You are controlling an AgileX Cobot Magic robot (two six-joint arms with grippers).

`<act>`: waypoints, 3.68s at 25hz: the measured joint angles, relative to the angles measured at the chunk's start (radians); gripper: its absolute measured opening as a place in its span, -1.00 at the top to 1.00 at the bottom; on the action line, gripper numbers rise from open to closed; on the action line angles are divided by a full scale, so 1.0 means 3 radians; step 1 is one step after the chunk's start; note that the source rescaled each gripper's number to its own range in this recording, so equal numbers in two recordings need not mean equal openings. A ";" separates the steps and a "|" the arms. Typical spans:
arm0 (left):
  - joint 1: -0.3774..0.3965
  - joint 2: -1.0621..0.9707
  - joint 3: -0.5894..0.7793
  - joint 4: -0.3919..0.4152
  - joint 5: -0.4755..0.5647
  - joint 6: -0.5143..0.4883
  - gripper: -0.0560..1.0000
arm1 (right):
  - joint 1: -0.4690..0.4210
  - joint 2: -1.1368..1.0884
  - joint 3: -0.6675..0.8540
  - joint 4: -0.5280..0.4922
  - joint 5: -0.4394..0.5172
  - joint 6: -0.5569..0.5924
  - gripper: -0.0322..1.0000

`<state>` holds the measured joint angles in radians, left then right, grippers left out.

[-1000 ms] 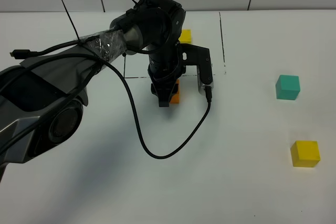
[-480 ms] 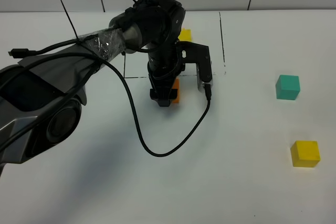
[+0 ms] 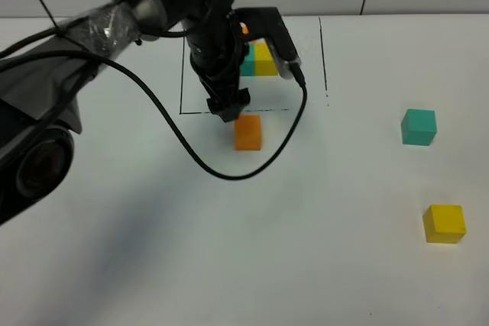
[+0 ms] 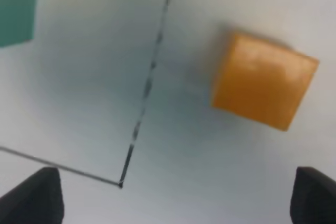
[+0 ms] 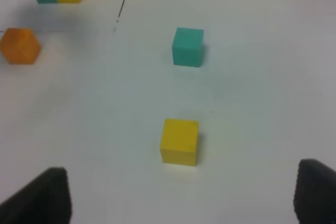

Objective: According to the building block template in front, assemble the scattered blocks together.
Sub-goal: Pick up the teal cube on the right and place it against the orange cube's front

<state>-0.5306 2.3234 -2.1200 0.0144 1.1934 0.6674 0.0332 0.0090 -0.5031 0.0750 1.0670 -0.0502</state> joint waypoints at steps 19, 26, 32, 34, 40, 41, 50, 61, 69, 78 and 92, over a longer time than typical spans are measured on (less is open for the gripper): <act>0.1731 -0.1779 0.2034 -0.0455 -0.0786 -0.0734 -0.99 | 0.0000 0.0000 0.0000 0.0000 0.0000 0.0000 -0.48; 0.1895 -0.3065 0.3078 -0.0456 -0.1238 -0.1074 -0.99 | 0.0000 0.0000 0.0000 0.0000 0.0000 0.0000 -0.48; 0.1895 -0.3994 0.3574 -0.0292 -0.0824 -0.1479 -0.99 | 0.0000 0.0000 0.0000 0.0000 0.0000 0.0000 -0.48; 0.1895 -0.4315 0.3750 -0.0117 -0.0778 -0.1642 -0.98 | 0.0000 0.0000 0.0000 0.0000 0.0000 0.0000 -0.48; 0.1809 -0.5359 0.4414 0.0022 -0.0749 -0.1881 -0.93 | 0.0000 0.0000 0.0000 0.0000 0.0000 0.0000 -0.48; 0.1766 -0.5510 0.4529 0.0022 -0.0709 -0.1882 -0.93 | 0.0000 0.0000 0.0000 0.0000 0.0000 0.0000 -0.48; 0.1678 -0.6752 0.5190 0.0025 -0.0501 -0.2008 -0.86 | 0.0000 0.0000 0.0000 0.0000 0.0000 0.0000 -0.48; 0.1553 -0.7745 0.5381 -0.0066 -0.0459 -0.1891 -0.80 | 0.0000 0.0000 0.0000 0.0000 0.0000 0.0000 -0.48; 0.1553 -0.7764 0.5381 -0.0107 -0.0449 -0.1891 -0.71 | 0.0000 0.0000 0.0000 0.0000 0.0000 0.0000 -0.48; 0.1553 -0.7764 0.5381 -0.0127 -0.0444 -0.1891 -0.55 | 0.0000 0.0000 0.0000 0.0000 0.0000 0.0000 -0.48; 0.1553 -0.7764 0.5381 -0.0130 -0.0441 -0.1942 -0.48 | 0.0000 0.0000 0.0000 0.0000 0.0000 0.0000 -0.48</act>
<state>-0.0648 -0.0059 -0.5058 -0.0245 1.0611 0.0849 0.0332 0.0090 -0.5031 0.0750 1.0670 -0.0502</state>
